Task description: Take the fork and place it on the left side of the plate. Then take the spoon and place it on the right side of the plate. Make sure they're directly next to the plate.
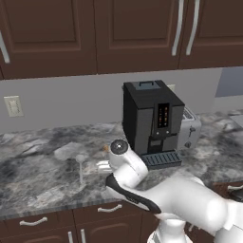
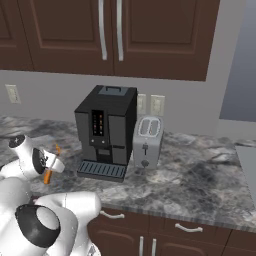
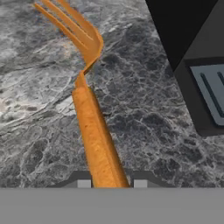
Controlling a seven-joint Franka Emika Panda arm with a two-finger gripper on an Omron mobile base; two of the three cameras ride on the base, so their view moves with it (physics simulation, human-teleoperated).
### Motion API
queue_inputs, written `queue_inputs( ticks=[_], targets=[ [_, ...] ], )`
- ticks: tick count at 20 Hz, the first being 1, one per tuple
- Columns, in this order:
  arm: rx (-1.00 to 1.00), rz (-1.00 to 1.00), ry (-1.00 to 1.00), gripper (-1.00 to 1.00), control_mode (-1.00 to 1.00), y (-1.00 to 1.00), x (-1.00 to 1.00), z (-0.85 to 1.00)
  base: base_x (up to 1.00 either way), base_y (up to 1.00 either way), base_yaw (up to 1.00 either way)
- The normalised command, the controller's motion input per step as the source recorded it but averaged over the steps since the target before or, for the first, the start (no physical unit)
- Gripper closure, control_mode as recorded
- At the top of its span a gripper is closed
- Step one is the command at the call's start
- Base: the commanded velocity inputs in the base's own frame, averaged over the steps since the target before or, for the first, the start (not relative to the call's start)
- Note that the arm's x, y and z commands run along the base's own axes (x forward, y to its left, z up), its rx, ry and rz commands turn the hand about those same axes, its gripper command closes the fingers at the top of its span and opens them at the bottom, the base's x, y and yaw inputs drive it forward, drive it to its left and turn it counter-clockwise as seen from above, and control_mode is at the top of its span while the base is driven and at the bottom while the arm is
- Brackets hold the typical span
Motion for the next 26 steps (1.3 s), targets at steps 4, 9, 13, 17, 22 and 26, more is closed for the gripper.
queue_inputs(
  ticks=[4, 9, 13, 17, 22, 26],
  targets=[
    [0.1, 0.05, -0.01, 1.0, -1.0, 0.0, -0.37, 0.72, 0.0, 0.0, 0.0],
    [0.1, 0.06, -0.04, 1.0, -1.0, -0.01, -0.57, 0.74, 0.0, 0.0, 0.0],
    [0.09, 0.0, 0.0, 1.0, -1.0, -0.16, -0.56, 0.75, 0.0, 0.0, 0.0],
    [0.04, 0.0, 0.0, 1.0, -1.0, -0.43, -0.35, 0.65, 0.0, 0.0, 0.0],
    [0.0, 0.0, 0.0, 1.0, -1.0, -0.51, -0.29, 0.46, 0.0, 0.0, 0.0],
    [0.0, 0.0, -0.04, 1.0, -1.0, -0.29, -0.39, 0.22, 0.0, 0.0, 0.0]
  ],
)
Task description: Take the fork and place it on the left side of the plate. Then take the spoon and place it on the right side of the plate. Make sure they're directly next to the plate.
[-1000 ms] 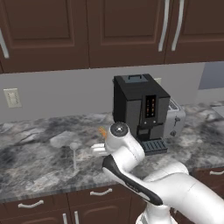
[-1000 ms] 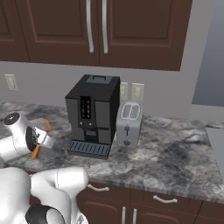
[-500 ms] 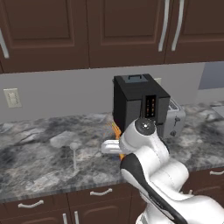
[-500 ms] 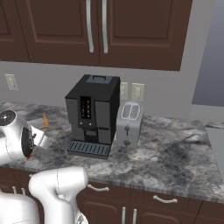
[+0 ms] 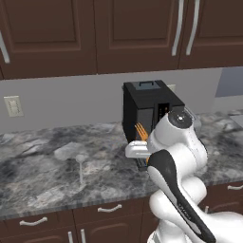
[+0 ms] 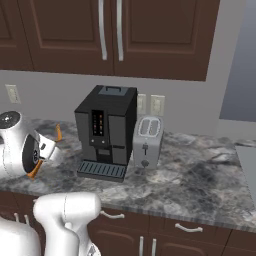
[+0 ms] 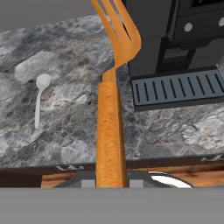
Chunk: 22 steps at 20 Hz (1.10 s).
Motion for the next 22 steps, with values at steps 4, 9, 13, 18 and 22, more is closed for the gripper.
queue_inputs(
  ticks=[4, 9, 13, 18, 22],
  targets=[
    [0.0, 0.0, -0.06, 1.0, -1.0, -0.06, -0.46, 0.0, 0.0, 0.0, 0.0],
    [-0.01, 0.0, 0.0, 1.0, 1.0, 0.0, -0.06, -0.02, -0.03, 0.0, 0.02],
    [0.0, 0.0, 0.0, 1.0, 1.0, 0.0, 0.0, 0.0, -0.39, 0.19, -0.1],
    [0.0, 0.0, 0.0, 1.0, 1.0, 0.0, 0.0, 0.0, -0.74, 0.16, -0.47],
    [0.0, 0.0, 0.0, 1.0, 1.0, 0.0, 0.0, 0.0, -0.79, 0.18, -0.53]
  ],
)
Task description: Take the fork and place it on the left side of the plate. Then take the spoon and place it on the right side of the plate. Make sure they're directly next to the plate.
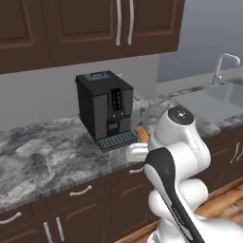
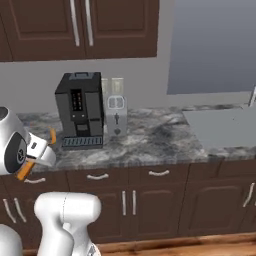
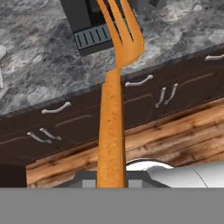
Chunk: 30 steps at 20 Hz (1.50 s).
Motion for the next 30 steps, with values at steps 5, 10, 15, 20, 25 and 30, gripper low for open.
queue_inputs(
  ticks=[5, 10, 15, 20, 25, 30],
  targets=[
    [0.0, 0.0, 0.0, 1.0, 1.0, 0.0, 0.0, 0.0, -0.83, 0.05, -0.53],
    [0.0, 0.0, 0.0, 1.0, 1.0, 0.0, 0.0, 0.0, -0.73, 0.0, -0.54],
    [0.0, 0.0, 0.0, 1.0, 1.0, 0.0, 0.0, 0.0, -0.65, -0.03, -0.54],
    [0.0, 0.0, 0.0, 1.0, 1.0, 0.0, 0.0, 0.0, -0.65, -0.04, -0.52],
    [0.0, 0.0, 0.0, 1.0, 1.0, 0.0, 0.0, 0.0, -0.72, 0.0, -0.52],
    [0.0, 0.0, 0.0, 1.0, 1.0, 0.0, 0.0, 0.0, -0.87, -0.04, -0.47]
  ],
)
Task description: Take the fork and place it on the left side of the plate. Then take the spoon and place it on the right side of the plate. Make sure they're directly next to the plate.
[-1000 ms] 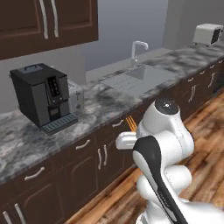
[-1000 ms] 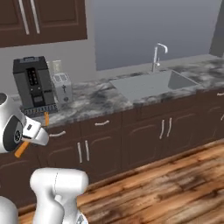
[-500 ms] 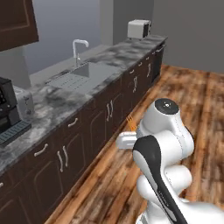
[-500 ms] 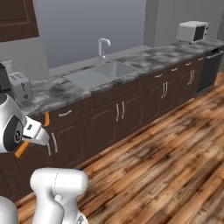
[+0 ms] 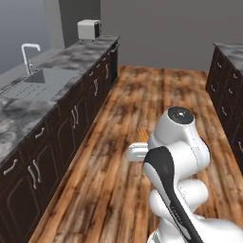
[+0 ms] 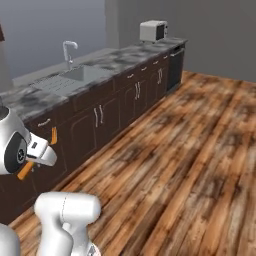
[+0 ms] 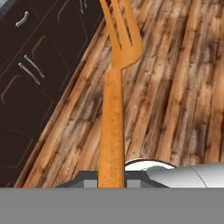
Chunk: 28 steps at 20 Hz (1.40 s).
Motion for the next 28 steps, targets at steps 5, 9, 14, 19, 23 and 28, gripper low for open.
queue_inputs(
  ticks=[5, 9, 14, 19, 23, 28],
  targets=[
    [0.0, 0.0, 0.0, 1.0, 1.0, 0.0, 0.0, 0.0, -0.89, -0.16, -0.35],
    [0.0, 0.0, 0.0, 1.0, 1.0, 0.0, 0.0, 0.0, -0.4, -0.54, -0.22],
    [0.0, 0.0, 0.0, 1.0, 1.0, 0.0, 0.0, 0.0, -0.05, -0.95, -0.07],
    [0.0, 0.0, 0.0, 1.0, 1.0, 0.0, 0.0, 0.0, 0.0, -1.0, 0.0],
    [0.0, 0.0, 0.0, 1.0, 1.0, 0.0, 0.0, 0.0, 0.02, -1.0, 0.0],
    [0.0, 0.0, 0.0, 1.0, 1.0, 0.0, 0.0, 0.0, 0.35, -0.98, -0.08]
  ],
)
